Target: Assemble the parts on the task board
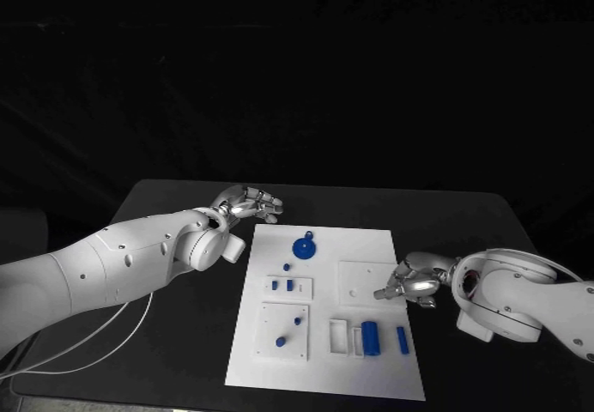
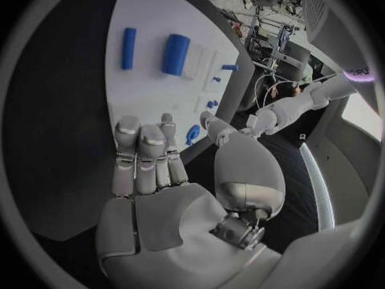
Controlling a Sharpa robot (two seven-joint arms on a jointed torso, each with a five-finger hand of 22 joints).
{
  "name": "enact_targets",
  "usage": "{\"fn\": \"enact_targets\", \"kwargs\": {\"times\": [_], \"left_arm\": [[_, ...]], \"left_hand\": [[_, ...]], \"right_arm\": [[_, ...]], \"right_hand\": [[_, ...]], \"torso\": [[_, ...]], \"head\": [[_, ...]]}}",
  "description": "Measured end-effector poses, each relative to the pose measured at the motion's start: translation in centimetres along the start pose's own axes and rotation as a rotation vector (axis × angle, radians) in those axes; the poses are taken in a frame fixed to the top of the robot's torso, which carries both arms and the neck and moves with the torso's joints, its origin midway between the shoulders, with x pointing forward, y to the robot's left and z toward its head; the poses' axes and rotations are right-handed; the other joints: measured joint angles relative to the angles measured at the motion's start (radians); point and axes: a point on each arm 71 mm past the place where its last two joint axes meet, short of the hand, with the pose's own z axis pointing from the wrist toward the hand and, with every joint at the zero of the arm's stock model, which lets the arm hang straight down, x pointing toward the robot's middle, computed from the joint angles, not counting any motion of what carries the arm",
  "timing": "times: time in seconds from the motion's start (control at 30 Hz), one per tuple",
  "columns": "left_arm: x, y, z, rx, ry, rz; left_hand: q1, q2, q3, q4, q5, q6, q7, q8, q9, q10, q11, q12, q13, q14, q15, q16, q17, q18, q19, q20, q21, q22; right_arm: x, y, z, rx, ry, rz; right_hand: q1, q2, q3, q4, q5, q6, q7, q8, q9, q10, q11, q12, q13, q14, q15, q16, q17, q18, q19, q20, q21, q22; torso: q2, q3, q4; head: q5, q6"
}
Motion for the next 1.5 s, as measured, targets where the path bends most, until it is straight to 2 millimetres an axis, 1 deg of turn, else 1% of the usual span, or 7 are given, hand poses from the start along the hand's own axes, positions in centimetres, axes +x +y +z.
{"fn": "enact_targets", "kwargs": {"times": [0.1,0.2,0.6,0.73,1.23,1.37,1.5], "left_arm": [[0.1,0.3,0.0,-0.005,0.0,-0.003],[0.2,0.6,-0.1,-0.009,0.002,-0.007],[0.8,1.2,0.0,-0.016,0.01,-0.019],[0.8,1.2,0.0,-0.015,0.012,-0.02],[0.7,1.3,-0.2,-0.015,0.016,-0.023],[0.8,1.3,-0.2,-0.013,0.019,-0.024],[0.6,1.3,-0.3,-0.015,0.016,-0.024]], "left_hand": [[0.0,0.0,0.0,0.0,0.0,0.0,0.0,0.0,0.0,0.0,0.0,0.0,0.0,0.0,0.0,-0.001,0.0,0.0,0.0,0.0,0.0,0.0],[0.0,0.0,0.0,0.0,-0.004,0.0,0.0,0.0,0.0,0.0,0.0,0.0,0.0,0.0,0.0,-0.004,0.001,0.0,0.0,0.0,0.0,0.001],[-0.015,-0.007,-0.014,0.014,-0.008,0.0,0.0,0.0,-0.002,0.0,0.0,0.0,-0.002,0.0,0.0,-0.008,0.009,0.0,0.0,0.0,-0.004,0.003],[-0.036,-0.001,-0.049,0.005,0.031,-0.004,0.004,0.0,-0.002,0.0,0.0,0.0,-0.004,0.0,0.0,-0.015,0.019,0.0,0.0,0.0,-0.004,0.008],[-0.04,0.003,-0.061,0.004,0.031,-0.004,0.004,0.0,-0.003,0.0,0.0,0.0,-0.006,0.0,0.0,-0.019,0.024,0.0,0.0,0.0,-0.008,0.009],[-0.04,0.003,-0.061,0.004,0.031,-0.004,0.004,0.0,-0.003,0.0,0.0,0.0,-0.006,0.0,0.0,-0.019,0.024,0.0,0.0,0.0,-0.008,0.009],[-0.04,0.003,-0.061,0.004,0.031,-0.004,0.004,0.0,-0.003,0.0,0.0,0.0,-0.006,0.0,0.0,-0.019,0.025,0.0,0.0,0.0,-0.008,0.009]], "right_arm": [[0.9,-0.8,-0.4,0.061,0.049,0.007],[2.0,-1.3,-0.4,0.103,0.09,0.006],[6.1,-1.1,0.7,0.149,0.181,0.024],[6.7,-0.7,1.1,0.145,0.181,0.034],[9.1,-0.2,2.3,0.136,0.197,0.048],[9.2,-0.2,2.4,0.133,0.185,0.043],[9.2,-0.1,2.5,0.128,0.173,0.044]], "right_hand": [[-0.019,0.061,-0.09,-0.058,0.03,-0.001,-0.002,0.0,0.009,-0.004,-0.001,0.012,0.021,-0.01,-0.009,0.015,0.025,0.0,-0.017,-0.01,0.013,0.0],[-0.031,0.08,-0.126,-0.09,0.047,0.005,-0.007,0.0,0.012,-0.004,-0.001,0.013,0.033,-0.01,-0.009,0.017,0.038,-0.002,-0.022,-0.014,0.02,0.0],[-0.039,0.088,-0.152,-0.11,0.063,0.007,-0.006,-0.018,0.01,0.004,-0.001,0.033,0.06,-0.01,-0.009,0.025,0.058,-0.009,-0.017,-0.019,0.036,0.0],[-0.043,0.092,-0.154,-0.112,0.067,0.007,-0.006,-0.02,0.01,0.007,-0.003,0.035,0.064,-0.01,-0.009,0.025,0.06,-0.01,-0.017,-0.02,0.036,0.0],[-0.043,0.092,-0.152,-0.125,0.082,0.014,0.0,-0.021,0.014,0.008,-0.004,0.035,0.075,-0.009,-0.009,0.025,0.065,-0.01,-0.017,-0.019,0.044,0.0],[-0.039,0.095,-0.145,-0.132,0.082,0.017,0.003,-0.021,0.056,0.008,-0.004,0.036,0.078,-0.009,-0.009,0.025,0.067,-0.01,-0.017,-0.019,0.044,0.0],[-0.029,0.114,-0.13,-0.147,0.074,0.019,0.002,-0.021,0.056,0.008,-0.004,0.04,0.083,-0.005,-0.013,0.025,0.069,-0.01,-0.017,-0.019,0.048,0.0]], "torso": [[-0.003,-0.0002,-0.0016],[-0.007,-0.0011,-0.0033],[-0.028,-0.0021,-0.0094],[-0.032,-0.0024,-0.0088],[-0.033,-0.0039,-0.0088],[-0.034,-0.004,-0.005],[-0.035,-0.0058,-0.0003]], "head": [[-0.008,-0.001],[-0.015,-0.006],[-0.03,-0.019],[-0.032,-0.023],[-0.025,-0.033],[-0.029,-0.036],[-0.033,-0.039]]}}
